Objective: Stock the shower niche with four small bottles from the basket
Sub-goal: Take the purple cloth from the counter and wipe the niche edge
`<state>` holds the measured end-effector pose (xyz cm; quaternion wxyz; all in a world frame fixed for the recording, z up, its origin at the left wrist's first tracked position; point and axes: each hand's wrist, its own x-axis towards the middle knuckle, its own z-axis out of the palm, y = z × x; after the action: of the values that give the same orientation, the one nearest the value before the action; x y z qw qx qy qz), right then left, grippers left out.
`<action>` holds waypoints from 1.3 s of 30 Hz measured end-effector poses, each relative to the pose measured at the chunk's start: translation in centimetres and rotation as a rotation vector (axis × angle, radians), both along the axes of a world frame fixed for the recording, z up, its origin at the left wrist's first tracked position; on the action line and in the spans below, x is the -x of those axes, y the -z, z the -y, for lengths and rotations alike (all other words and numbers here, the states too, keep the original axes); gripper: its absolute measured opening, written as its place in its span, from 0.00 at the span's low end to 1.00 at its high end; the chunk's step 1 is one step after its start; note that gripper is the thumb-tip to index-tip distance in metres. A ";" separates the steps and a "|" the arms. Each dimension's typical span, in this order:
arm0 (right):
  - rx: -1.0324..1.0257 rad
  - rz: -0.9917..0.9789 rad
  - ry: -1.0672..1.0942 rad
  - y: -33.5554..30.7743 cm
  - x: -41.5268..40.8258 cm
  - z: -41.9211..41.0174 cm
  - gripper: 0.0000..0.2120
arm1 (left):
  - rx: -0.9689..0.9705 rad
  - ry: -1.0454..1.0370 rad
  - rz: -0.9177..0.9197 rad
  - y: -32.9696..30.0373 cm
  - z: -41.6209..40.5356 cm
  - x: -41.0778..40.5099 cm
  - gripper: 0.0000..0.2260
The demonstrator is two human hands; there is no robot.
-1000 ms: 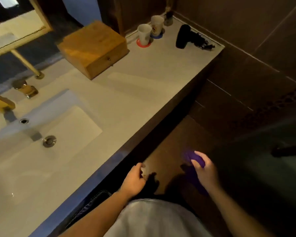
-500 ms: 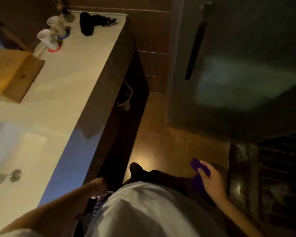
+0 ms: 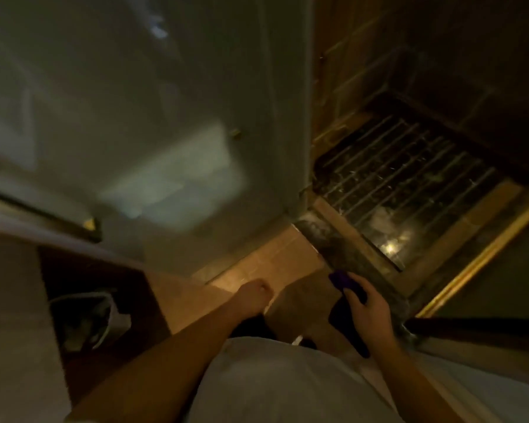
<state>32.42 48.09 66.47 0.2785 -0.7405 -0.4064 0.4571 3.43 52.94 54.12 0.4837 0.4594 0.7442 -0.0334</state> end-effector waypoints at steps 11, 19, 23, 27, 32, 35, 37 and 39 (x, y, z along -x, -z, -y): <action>0.030 -0.008 0.469 -0.7 -5.4 -2.1 0.18 | 0.185 1.155 -0.028 -13.5 -12.7 -15.1 0.15; -0.033 0.019 0.689 -3.5 -5.9 -9.4 0.18 | 0.261 0.483 -0.068 -8.2 -23.3 -6.7 0.14; -0.095 -0.007 0.755 -5.0 -5.8 -14.2 0.20 | 0.266 0.480 -0.146 -7.9 -28.0 -3.4 0.12; -0.086 -0.015 0.699 -5.4 -6.4 -17.6 0.19 | 0.345 0.446 -0.249 -6.7 -32.5 -2.3 0.09; -0.049 -0.108 0.731 -4.8 -10.1 -21.1 0.17 | 0.454 0.580 -0.256 -6.2 -37.5 -8.5 0.08; -0.060 -0.134 0.751 -4.6 -13.9 -24.2 0.16 | 0.448 0.661 -0.195 -6.6 -40.1 -15.9 0.08; -0.082 -0.123 0.759 -4.7 -17.1 -26.7 0.16 | 0.448 0.677 -0.147 -6.2 -41.9 -21.1 0.09; -0.099 -0.140 0.770 -4.4 -20.7 -29.3 0.16 | 0.432 0.679 -0.091 -5.6 -44.0 -26.4 0.09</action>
<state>53.13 77.44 70.88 0.4918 -0.7915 -0.1005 0.3486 29.78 96.98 59.67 0.4971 0.5648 0.5469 -0.3671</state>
